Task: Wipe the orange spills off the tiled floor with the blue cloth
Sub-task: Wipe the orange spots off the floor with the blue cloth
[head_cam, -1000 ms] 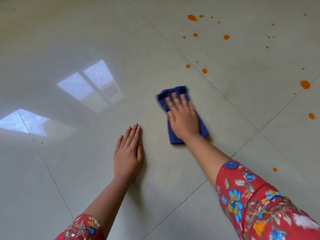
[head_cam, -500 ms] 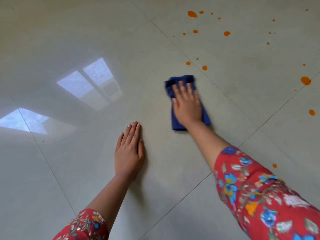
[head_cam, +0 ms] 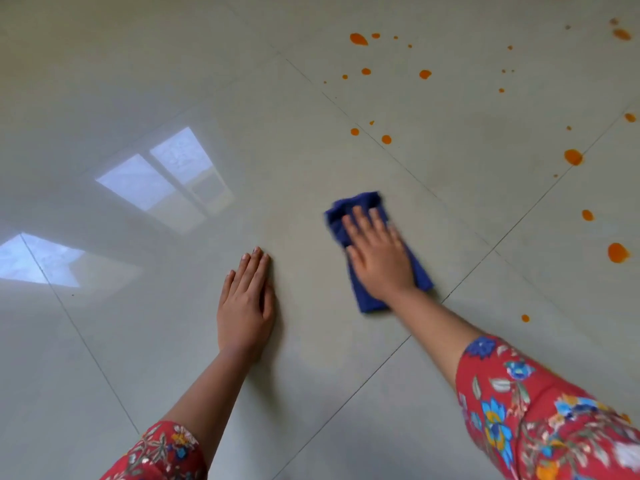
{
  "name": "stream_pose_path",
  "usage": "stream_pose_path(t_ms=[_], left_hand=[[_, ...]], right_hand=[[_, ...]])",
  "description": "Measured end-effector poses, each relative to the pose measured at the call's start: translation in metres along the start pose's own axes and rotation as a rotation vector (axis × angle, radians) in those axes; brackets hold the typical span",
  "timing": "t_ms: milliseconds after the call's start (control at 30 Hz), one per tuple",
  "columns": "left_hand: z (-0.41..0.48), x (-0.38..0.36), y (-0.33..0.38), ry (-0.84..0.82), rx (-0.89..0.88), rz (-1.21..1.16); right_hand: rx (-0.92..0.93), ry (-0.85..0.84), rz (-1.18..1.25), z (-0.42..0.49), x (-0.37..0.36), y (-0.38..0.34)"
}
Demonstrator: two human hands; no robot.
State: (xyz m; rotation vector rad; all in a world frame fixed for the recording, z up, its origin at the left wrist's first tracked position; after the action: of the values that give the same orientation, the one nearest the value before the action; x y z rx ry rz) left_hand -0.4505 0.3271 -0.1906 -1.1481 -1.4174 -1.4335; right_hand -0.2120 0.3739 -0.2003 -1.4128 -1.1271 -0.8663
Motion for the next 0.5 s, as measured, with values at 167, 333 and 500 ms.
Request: stream_pose_path(t_ms=[167,333,500], left_hand=[[0.001,0.007,0.014,0.049,-0.050,-0.015],[0.016,-0.004,0.069,-0.003,-0.087,-0.158],[0.007,-0.032,0.105,-0.135,-0.248,-0.071]], right_hand=[[-0.298,0.145,-0.021,-0.088,0.013,0.060],[0.183,-0.048,0.003,-0.117,-0.028,-0.022],[-0.267,0.108,0.063,-0.046,0.023,0.064]])
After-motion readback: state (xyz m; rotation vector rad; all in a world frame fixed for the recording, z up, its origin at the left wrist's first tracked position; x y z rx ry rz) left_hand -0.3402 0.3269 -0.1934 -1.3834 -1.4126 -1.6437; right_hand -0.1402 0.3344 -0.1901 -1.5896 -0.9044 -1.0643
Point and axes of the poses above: each hand's wrist, its own z-axis towards the middle knuckle, its own x-axis out of the back of the hand, y = z × x, the point moved 9 cm from there along z, towards the middle knuckle, and after that the axes turned 11 degrees about z, right-handed, at the moved point
